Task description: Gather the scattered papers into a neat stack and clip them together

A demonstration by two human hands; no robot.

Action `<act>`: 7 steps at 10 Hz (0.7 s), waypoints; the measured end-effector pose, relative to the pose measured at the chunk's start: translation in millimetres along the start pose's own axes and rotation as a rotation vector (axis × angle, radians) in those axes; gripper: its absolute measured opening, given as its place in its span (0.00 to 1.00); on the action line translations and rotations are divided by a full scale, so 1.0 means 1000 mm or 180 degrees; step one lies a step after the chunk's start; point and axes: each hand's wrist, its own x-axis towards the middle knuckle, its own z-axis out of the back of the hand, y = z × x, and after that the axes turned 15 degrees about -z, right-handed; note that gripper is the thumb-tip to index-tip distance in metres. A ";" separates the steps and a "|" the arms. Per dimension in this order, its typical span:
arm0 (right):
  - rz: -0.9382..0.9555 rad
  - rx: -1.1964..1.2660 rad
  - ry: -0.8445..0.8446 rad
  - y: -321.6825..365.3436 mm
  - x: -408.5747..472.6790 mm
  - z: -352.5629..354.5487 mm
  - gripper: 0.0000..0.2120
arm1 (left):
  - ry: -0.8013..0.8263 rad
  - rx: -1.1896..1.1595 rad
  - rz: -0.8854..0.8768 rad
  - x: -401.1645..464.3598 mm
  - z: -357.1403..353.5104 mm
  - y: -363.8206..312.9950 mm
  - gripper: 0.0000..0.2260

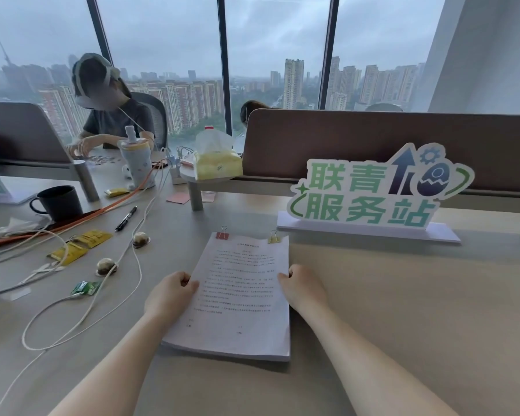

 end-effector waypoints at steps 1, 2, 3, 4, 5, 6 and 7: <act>-0.0026 -0.0122 0.0002 0.001 -0.001 0.001 0.09 | 0.0059 0.0080 -0.0057 0.000 -0.001 -0.001 0.07; -0.0013 -0.0208 -0.0081 0.000 -0.001 0.002 0.10 | 0.0035 0.0008 -0.0145 0.000 -0.002 -0.002 0.07; 0.0003 -0.0240 -0.0170 0.000 -0.003 0.001 0.09 | 0.0015 -0.0073 -0.0163 -0.002 0.000 -0.001 0.09; 0.0042 -0.0291 -0.0318 -0.002 -0.005 0.000 0.13 | -0.0057 -0.0117 -0.0158 -0.002 -0.001 0.003 0.10; 0.0082 -0.0226 -0.0377 -0.006 -0.009 0.001 0.13 | -0.0138 -0.0210 -0.0101 -0.003 -0.001 0.002 0.10; -0.0034 0.0243 -0.0550 -0.016 -0.011 0.003 0.13 | -0.0153 -0.0502 -0.0024 -0.001 -0.001 0.008 0.10; -0.0116 0.0920 -0.0612 -0.033 -0.018 0.007 0.12 | -0.0325 -0.1321 0.0341 -0.003 0.002 0.014 0.12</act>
